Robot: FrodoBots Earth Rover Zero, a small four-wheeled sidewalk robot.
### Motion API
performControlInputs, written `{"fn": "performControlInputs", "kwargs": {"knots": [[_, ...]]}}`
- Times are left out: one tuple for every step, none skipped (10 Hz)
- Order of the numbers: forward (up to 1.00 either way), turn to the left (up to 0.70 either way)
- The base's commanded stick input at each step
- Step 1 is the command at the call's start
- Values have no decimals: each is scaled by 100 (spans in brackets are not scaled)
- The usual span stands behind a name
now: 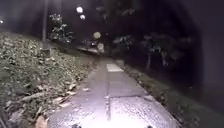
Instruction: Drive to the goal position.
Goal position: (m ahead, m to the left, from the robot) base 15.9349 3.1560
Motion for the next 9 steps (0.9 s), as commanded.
{"fn": "performControlInputs", "kwargs": {"knots": [[45,-5],[45,0],[45,0],[45,0],[45,0],[45,0],[45,0],[45,0],[45,0]]}}
